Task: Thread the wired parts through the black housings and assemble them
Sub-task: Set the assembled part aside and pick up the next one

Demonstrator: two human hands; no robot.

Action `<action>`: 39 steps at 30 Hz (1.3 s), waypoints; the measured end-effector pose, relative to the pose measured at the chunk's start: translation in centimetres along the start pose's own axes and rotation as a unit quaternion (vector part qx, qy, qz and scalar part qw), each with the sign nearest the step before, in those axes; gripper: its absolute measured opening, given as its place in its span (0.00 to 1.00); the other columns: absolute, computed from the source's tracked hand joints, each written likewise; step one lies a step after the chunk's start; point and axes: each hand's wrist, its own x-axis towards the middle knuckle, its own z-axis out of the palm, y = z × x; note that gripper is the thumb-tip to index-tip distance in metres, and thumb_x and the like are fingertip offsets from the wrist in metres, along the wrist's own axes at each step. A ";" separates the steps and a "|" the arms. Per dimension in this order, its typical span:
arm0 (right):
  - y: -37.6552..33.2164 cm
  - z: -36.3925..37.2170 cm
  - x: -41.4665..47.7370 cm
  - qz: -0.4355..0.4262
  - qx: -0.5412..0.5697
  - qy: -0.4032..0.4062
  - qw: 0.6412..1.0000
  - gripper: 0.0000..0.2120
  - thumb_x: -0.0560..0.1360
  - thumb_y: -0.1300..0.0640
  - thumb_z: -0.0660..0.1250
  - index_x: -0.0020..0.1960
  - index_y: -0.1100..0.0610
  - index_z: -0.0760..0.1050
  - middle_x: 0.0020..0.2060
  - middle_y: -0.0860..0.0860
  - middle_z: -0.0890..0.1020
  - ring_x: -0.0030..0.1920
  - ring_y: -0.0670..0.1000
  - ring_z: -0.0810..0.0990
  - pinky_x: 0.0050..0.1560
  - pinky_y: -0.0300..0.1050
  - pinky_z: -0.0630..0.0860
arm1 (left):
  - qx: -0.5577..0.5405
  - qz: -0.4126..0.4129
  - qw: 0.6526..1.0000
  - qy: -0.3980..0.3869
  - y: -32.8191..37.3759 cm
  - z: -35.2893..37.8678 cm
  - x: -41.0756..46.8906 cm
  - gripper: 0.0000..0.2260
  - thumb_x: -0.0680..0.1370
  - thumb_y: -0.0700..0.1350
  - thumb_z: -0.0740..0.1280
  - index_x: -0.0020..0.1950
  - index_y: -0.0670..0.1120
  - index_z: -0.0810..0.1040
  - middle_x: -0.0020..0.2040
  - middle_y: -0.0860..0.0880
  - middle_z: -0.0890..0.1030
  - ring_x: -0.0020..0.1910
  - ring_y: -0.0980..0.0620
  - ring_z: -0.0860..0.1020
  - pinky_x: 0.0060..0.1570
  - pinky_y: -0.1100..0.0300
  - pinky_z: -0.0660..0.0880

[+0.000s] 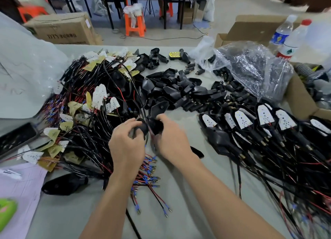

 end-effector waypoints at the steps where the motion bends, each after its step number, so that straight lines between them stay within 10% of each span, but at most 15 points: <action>1: -0.2 -0.4 -0.2 0.023 0.051 0.023 0.998 0.18 0.74 0.58 0.69 0.62 0.46 0.72 0.50 0.49 0.84 0.51 0.54 0.80 0.52 0.48 0.76 | -0.023 -0.014 1.000 0.015 0.0 0.1 -0.1 0.11 0.78 0.43 0.70 0.53 0.58 0.85 0.53 0.61 0.84 0.53 0.68 0.79 0.59 0.72 0.71; 3: -0.7 -0.9 -0.6 0.070 0.211 0.028 0.975 0.17 0.71 0.56 0.73 0.58 0.45 0.76 0.46 0.48 0.85 0.46 0.48 0.82 0.50 0.47 0.78 | -0.115 -0.085 0.989 -0.036 -0.2 0.4 -0.3 0.09 0.80 0.48 0.68 0.58 0.55 0.85 0.51 0.59 0.86 0.52 0.65 0.82 0.57 0.63 0.77; 5: -1.4 -1.1 -1.1 0.102 0.349 -0.041 0.931 0.15 0.68 0.53 0.74 0.54 0.47 0.80 0.44 0.55 0.86 0.41 0.49 0.83 0.49 0.53 0.81 | -0.336 -0.213 0.907 -0.134 0.4 0.6 -0.2 0.12 0.85 0.47 0.62 0.63 0.49 0.83 0.55 0.50 0.87 0.56 0.52 0.85 0.55 0.56 0.80; 8: -1.6 -1.2 -1.3 0.087 0.296 -0.097 0.946 0.16 0.66 0.47 0.74 0.54 0.45 0.80 0.43 0.52 0.86 0.44 0.48 0.84 0.51 0.51 0.81 | -0.499 -0.290 0.797 -0.178 0.7 0.0 0.0 0.16 0.87 0.46 0.56 0.65 0.43 0.80 0.58 0.42 0.86 0.58 0.45 0.85 0.51 0.54 0.84; 12: -1.6 -1.5 0.7 0.048 0.140 -0.096 0.984 0.15 0.67 0.37 0.70 0.49 0.44 0.83 0.34 0.36 0.83 0.37 0.36 0.81 0.35 0.30 0.71 | -0.485 -0.332 0.801 -0.116 -0.1 -0.9 0.7 0.12 0.86 0.41 0.59 0.62 0.40 0.80 0.56 0.42 0.86 0.58 0.44 0.84 0.57 0.46 0.82; 22: -1.2 3.8 8.9 0.119 0.037 -0.086 0.988 0.04 0.74 0.52 0.70 0.42 0.51 0.79 0.43 0.49 0.82 0.48 0.55 0.80 0.45 0.43 0.72 | -0.531 -0.360 0.765 -0.052 0.0 -2.7 1.0 0.12 0.86 0.42 0.59 0.57 0.42 0.81 0.51 0.43 0.84 0.57 0.44 0.81 0.55 0.47 0.79; 28: -2.2 -0.9 10.1 0.136 0.266 -0.010 0.954 0.03 0.74 0.59 0.73 0.43 0.53 0.84 0.32 0.46 0.82 0.33 0.48 0.78 0.37 0.45 0.76 | -0.534 -0.341 0.769 -0.082 -0.5 -3.8 1.6 0.14 0.86 0.43 0.58 0.67 0.41 0.79 0.55 0.42 0.85 0.53 0.46 0.83 0.52 0.51 0.78; 35: -2.9 -8.7 7.7 0.051 0.579 -0.045 0.813 0.08 0.80 0.65 0.66 0.44 0.59 0.82 0.35 0.56 0.83 0.29 0.47 0.75 0.28 0.35 0.71 | -0.582 -0.329 0.726 -0.163 0.4 -2.1 2.0 0.15 0.86 0.45 0.57 0.64 0.43 0.80 0.49 0.44 0.82 0.48 0.48 0.82 0.51 0.51 0.81; 39: -1.0 -8.3 4.8 0.098 0.490 -0.059 0.864 0.09 0.81 0.68 0.62 0.45 0.61 0.79 0.32 0.55 0.82 0.25 0.47 0.74 0.24 0.36 0.68 | -0.566 -0.335 0.735 -0.165 1.3 -0.8 1.9 0.14 0.85 0.45 0.60 0.61 0.42 0.83 0.49 0.42 0.81 0.45 0.47 0.80 0.35 0.59 0.79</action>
